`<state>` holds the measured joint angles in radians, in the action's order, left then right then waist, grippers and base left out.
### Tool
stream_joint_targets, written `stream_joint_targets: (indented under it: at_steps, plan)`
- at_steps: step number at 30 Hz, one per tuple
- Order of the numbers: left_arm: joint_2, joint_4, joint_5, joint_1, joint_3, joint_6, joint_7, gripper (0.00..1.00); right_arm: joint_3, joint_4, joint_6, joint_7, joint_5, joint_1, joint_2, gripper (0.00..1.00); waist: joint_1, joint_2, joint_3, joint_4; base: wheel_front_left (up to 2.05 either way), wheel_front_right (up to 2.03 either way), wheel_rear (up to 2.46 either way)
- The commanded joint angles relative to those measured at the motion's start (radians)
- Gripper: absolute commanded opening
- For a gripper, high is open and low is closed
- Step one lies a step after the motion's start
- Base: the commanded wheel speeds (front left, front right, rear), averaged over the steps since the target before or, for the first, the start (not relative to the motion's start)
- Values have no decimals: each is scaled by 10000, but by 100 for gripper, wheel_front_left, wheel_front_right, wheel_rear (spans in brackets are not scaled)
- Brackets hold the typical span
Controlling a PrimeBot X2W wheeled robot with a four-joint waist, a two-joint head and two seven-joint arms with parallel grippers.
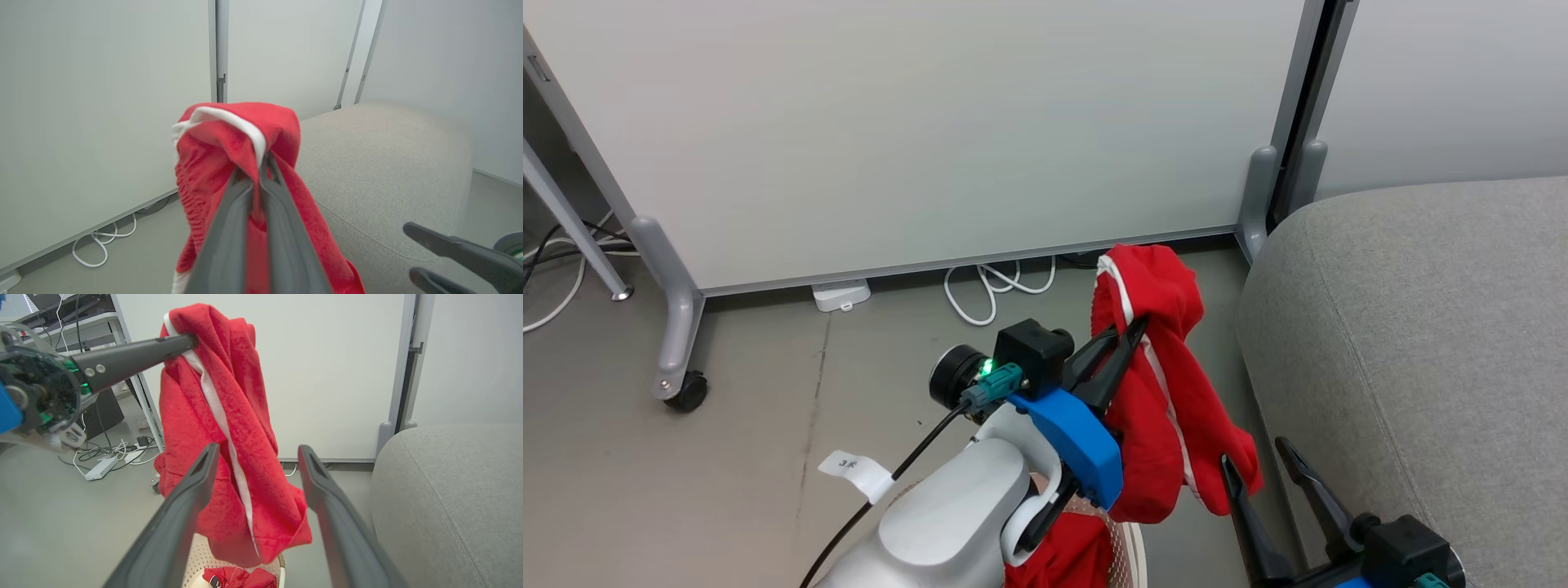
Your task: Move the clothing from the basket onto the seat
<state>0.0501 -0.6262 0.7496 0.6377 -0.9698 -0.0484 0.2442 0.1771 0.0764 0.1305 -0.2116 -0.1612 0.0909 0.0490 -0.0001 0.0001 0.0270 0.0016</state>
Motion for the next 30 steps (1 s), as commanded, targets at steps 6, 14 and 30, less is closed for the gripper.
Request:
stream_joint_targets:
  at_steps: [6,14,30]
  plan:
    - [5,286,435,879,-604,244,-71,0,324,62,5,65,-175,183,23,100,1,-1,146,111,0,0,0]
    - [3,679,1079,1621,-1420,548,-59,0,510,164,5,136,-144,74,25,100,1,-1,163,205,0,0,0]
    - [3,762,1931,2063,-2314,862,167,0,945,598,5,1022,-170,-1113,25,100,1,-1,61,125,0,0,0]
